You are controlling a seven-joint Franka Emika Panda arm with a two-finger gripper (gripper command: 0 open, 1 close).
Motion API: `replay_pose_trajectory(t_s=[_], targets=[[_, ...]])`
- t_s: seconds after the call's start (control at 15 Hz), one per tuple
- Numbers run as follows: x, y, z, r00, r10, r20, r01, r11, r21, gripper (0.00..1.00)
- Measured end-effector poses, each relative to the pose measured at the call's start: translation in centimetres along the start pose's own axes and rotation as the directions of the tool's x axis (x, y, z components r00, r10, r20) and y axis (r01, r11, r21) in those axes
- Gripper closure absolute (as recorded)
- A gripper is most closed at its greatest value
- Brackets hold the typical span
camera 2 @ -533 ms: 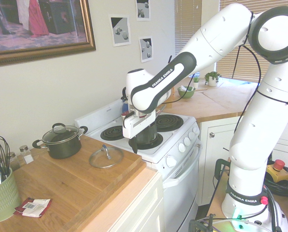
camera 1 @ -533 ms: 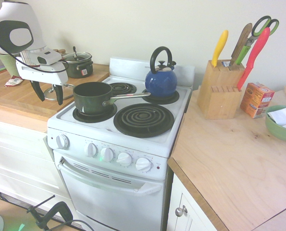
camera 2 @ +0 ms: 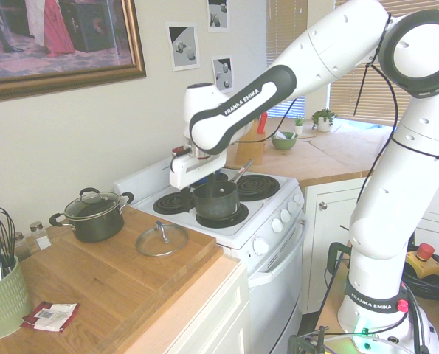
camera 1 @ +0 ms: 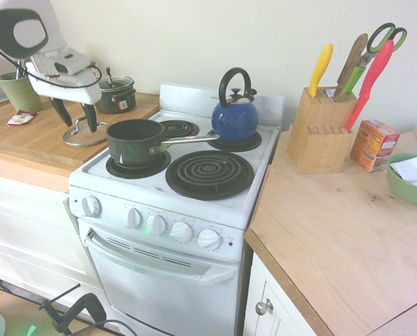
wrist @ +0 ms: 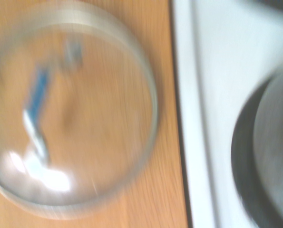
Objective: Cover the lid of the pot
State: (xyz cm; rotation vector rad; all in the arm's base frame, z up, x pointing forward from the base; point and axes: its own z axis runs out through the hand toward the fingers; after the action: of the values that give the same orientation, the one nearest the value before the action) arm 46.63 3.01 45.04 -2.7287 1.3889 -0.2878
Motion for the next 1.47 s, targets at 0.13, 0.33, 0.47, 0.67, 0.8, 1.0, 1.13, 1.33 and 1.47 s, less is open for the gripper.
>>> replay_pose_trajectory(t_s=[0.13, 0.33, 0.47, 0.67, 0.8, 1.0, 1.13, 1.33, 1.47], targets=[[0.0, -2.6, -1.3, 0.999, 0.046, -0.014, -0.046, 0.999, 0.007, 0.0], [-0.3, -7.1, -0.7, 0.991, 0.135, -0.012, -0.135, 0.991, -0.024, 0.0], [-0.6, -9.5, 0.6, 0.98, 0.198, 0.004, -0.198, 0.979, -0.058, 0.0], [-1.3, -11.1, 2.9, 0.963, 0.269, 0.023, -0.264, 0.956, -0.127, 0.0], [-1.6, -11.3, 3.9, 0.956, 0.293, 0.028, -0.285, 0.945, -0.16, 0.0], [-2.1, -11.3, 5.6, 0.951, 0.306, 0.041, -0.293, 0.936, -0.195, 0.0], [-2.1, -11.4, 6.9, 0.951, 0.306, 0.045, -0.291, 0.935, -0.203, 0.0], [-1.8, -11.6, 8.3, 0.95, 0.309, 0.046, -0.294, 0.935, -0.196, 1.0], [-1.6, -11.6, 8.8, 0.952, 0.305, 0.039, -0.292, 0.937, -0.193, 1.0]])
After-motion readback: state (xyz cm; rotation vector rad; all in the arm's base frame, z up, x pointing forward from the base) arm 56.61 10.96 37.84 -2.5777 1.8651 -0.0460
